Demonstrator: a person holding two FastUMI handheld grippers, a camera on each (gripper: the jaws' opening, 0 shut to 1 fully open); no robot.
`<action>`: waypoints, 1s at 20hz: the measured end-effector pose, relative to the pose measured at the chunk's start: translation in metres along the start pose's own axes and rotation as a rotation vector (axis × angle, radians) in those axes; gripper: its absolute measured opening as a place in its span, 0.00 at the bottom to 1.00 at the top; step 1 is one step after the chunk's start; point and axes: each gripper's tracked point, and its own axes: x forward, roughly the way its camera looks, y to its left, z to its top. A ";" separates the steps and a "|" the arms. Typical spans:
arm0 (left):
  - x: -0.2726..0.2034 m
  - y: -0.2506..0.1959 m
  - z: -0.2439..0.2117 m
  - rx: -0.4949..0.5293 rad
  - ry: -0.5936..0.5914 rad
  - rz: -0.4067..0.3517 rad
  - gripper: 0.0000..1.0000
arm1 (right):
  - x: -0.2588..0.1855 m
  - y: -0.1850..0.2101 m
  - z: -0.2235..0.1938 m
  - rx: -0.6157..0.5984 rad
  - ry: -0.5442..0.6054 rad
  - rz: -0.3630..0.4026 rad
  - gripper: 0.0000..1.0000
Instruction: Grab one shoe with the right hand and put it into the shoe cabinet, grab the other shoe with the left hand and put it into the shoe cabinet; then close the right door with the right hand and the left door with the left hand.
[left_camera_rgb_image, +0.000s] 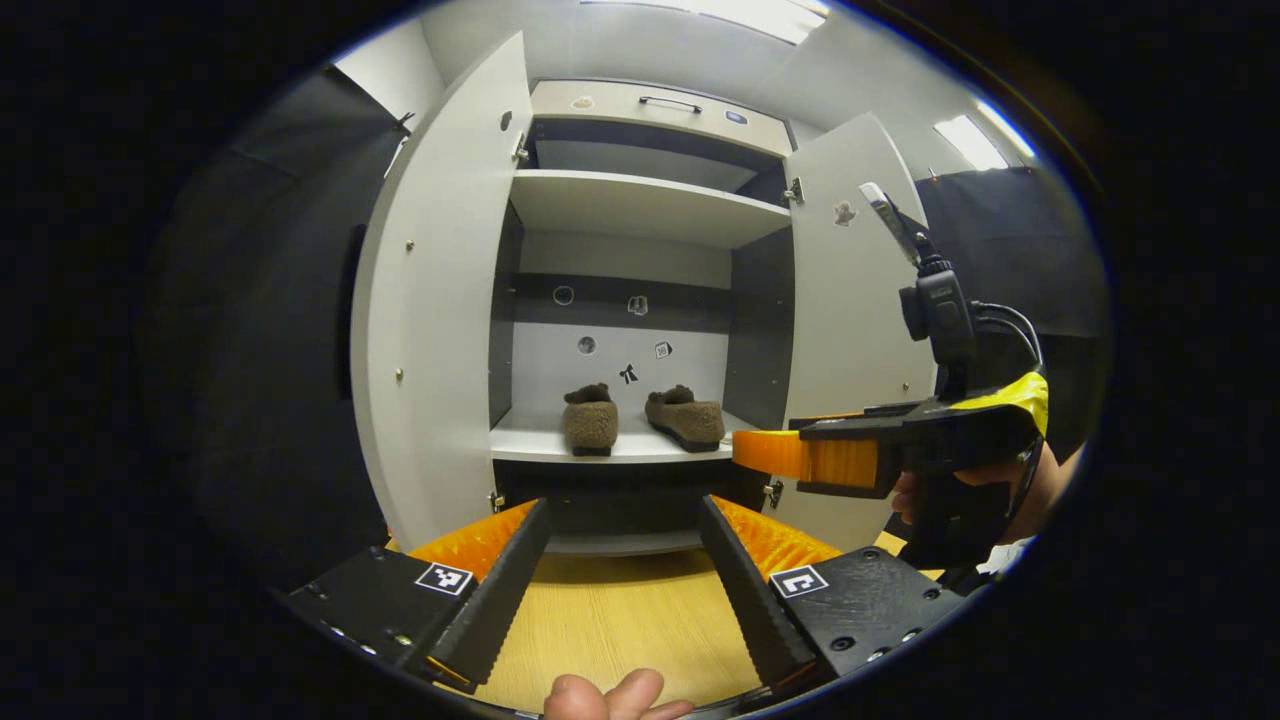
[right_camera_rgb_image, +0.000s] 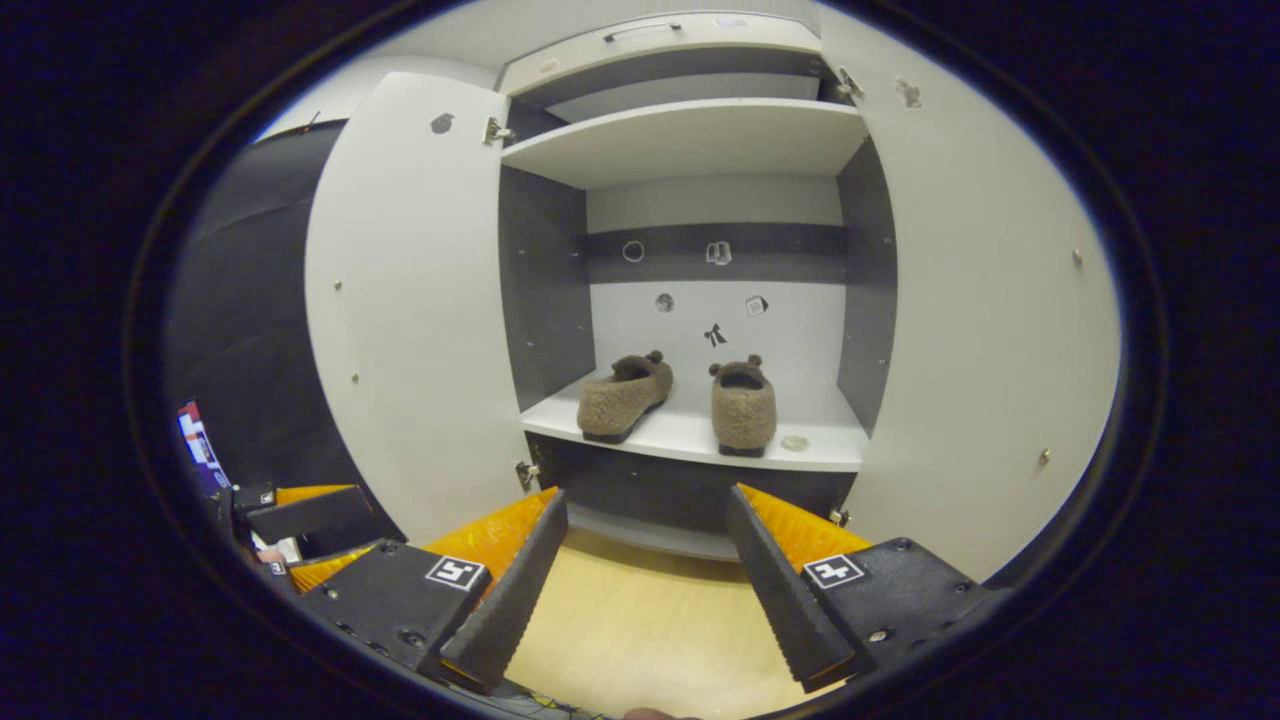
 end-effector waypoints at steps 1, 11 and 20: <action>-0.002 0.007 -0.002 -0.012 0.006 0.020 0.92 | -0.006 -0.008 0.004 -0.038 -0.026 -0.036 0.98; 0.005 0.059 0.016 -0.043 -0.107 0.099 0.94 | -0.113 -0.127 0.055 -0.245 -0.280 -0.383 1.00; 0.009 0.061 -0.014 -0.025 -0.028 0.098 0.95 | -0.138 -0.202 0.044 -0.199 -0.238 -0.523 0.95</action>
